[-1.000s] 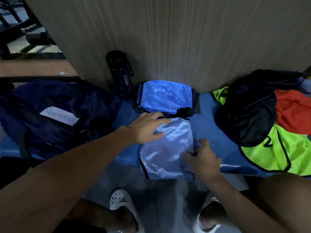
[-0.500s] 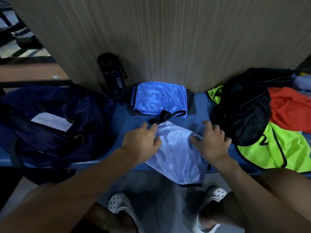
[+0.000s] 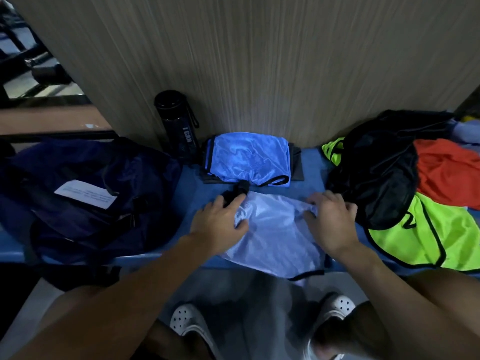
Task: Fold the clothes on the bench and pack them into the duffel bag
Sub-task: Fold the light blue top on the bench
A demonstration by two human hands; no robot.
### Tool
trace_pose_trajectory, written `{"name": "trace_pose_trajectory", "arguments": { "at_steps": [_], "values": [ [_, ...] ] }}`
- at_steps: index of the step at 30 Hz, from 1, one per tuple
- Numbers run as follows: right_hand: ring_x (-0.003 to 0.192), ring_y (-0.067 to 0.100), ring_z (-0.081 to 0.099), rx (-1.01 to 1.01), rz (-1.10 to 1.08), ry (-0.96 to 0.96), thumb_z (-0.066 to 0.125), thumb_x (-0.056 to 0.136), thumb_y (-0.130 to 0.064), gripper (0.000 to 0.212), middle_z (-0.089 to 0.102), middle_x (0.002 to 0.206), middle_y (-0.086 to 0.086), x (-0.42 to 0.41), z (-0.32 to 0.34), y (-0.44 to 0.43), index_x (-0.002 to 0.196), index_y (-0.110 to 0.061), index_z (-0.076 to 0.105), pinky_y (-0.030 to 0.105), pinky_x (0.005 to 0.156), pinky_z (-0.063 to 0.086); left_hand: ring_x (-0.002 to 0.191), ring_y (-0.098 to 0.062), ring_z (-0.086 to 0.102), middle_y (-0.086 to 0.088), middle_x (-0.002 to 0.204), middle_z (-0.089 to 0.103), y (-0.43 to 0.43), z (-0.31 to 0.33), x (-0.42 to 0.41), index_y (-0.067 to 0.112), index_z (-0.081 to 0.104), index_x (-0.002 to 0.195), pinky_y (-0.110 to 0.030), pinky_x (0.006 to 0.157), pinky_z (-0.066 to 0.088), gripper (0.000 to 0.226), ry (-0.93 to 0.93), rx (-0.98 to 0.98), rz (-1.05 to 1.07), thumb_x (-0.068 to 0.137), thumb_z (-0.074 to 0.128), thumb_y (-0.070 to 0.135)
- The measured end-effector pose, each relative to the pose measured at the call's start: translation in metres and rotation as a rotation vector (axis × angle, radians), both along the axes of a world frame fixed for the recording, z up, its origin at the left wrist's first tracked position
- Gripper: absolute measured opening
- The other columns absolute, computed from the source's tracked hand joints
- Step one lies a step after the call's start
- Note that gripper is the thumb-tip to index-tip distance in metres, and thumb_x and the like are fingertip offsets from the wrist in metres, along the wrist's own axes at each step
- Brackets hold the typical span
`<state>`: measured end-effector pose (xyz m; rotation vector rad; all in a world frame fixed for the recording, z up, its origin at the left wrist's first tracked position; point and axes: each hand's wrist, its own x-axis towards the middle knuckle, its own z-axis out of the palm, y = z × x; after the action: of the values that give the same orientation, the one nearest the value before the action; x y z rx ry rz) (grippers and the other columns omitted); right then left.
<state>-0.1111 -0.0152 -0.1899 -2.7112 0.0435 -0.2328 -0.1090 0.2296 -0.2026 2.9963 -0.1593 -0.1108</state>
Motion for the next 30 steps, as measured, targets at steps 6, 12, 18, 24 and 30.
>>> {"name": "trace_pose_trajectory", "arguments": {
  "at_steps": [6,12,18,24,30],
  "values": [
    [0.131,0.030,0.037,0.134,-0.024,0.209,0.070,0.081,-0.052,0.085,0.045,0.139,0.006,0.005,-0.008,0.008,0.149,-0.028,0.026,0.046,0.105,0.026,0.101,-0.039,0.054,-0.015,0.120,0.046,0.005,-0.005,-0.016,0.023,0.042,0.147,-0.047,0.085,0.048,0.071,-0.170,-0.009,0.169,0.084,0.042,0.055],
    [0.125,0.027,0.039,0.219,-0.035,0.202,0.076,0.077,-0.048,0.094,0.053,0.118,0.000,0.003,-0.012,0.001,0.151,-0.030,0.020,0.045,0.103,0.025,0.140,-0.026,0.035,-0.008,0.148,0.041,0.013,0.024,0.024,0.022,0.038,0.149,-0.041,0.115,0.021,0.071,-0.159,0.090,-0.375,0.086,0.048,0.052],
    [0.125,0.021,0.036,0.246,-0.026,0.194,0.079,0.076,-0.033,0.086,0.048,0.107,-0.005,0.000,-0.012,0.003,0.146,-0.027,0.030,0.035,0.099,0.020,0.116,-0.018,0.047,0.008,0.111,0.052,0.011,0.042,0.049,0.035,0.024,0.151,-0.042,0.105,0.020,0.085,0.167,0.209,-0.425,0.082,0.061,0.069],
    [0.116,0.020,0.041,0.219,-0.018,0.180,0.078,0.076,-0.034,0.024,0.054,0.102,-0.009,0.002,-0.016,0.001,0.095,-0.028,0.064,0.032,0.091,0.022,0.108,-0.017,0.045,0.007,0.108,0.051,0.017,0.050,0.057,0.026,0.056,0.122,-0.045,0.097,0.031,0.073,0.175,0.150,-0.338,0.069,0.072,0.073],
    [0.057,0.013,0.043,0.722,0.050,0.080,0.073,0.084,-0.012,0.034,0.052,0.065,0.004,0.004,-0.013,0.002,0.083,-0.028,0.044,0.034,0.062,0.039,0.088,-0.017,0.061,0.007,0.089,0.064,0.035,0.036,0.047,0.030,0.053,0.089,-0.038,0.082,0.046,0.039,0.153,-0.298,-0.184,0.069,0.084,0.045]
  ]
}}
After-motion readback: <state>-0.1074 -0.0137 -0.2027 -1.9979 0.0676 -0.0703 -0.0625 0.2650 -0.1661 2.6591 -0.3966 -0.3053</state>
